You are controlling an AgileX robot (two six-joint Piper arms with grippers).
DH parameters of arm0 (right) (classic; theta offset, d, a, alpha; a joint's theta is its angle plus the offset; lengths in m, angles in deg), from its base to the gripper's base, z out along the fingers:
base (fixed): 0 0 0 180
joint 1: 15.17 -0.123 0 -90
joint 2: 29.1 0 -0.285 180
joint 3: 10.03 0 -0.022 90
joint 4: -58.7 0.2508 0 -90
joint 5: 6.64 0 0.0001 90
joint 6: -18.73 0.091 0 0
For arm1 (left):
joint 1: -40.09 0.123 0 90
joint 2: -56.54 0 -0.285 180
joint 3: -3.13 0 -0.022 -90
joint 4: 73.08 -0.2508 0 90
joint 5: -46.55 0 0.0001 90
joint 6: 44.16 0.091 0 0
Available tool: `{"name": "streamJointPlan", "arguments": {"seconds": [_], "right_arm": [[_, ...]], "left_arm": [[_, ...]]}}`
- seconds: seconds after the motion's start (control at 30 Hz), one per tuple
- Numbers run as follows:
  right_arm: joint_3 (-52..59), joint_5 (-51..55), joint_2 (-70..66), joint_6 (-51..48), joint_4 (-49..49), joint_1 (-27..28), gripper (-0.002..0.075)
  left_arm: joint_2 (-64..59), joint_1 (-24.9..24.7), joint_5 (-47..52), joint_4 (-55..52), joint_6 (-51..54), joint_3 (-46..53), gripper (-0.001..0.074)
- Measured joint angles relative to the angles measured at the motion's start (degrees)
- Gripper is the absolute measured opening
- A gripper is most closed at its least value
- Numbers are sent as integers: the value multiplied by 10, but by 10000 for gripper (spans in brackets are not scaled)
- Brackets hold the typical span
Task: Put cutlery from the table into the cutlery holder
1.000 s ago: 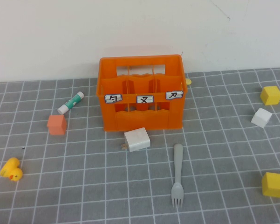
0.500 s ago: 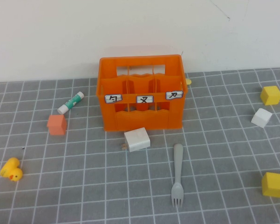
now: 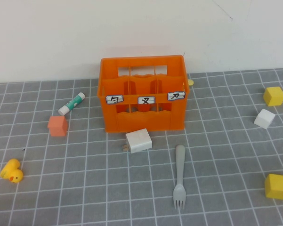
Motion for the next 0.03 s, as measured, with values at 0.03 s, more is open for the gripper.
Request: {"name": "streamJointPlan", "arguments": {"seconds": [0.03], "right_arm": [[0, 0, 16, 48, -48, 0, -3]], "left_arm": [[0, 0, 0, 0, 0, 0, -1]]}}
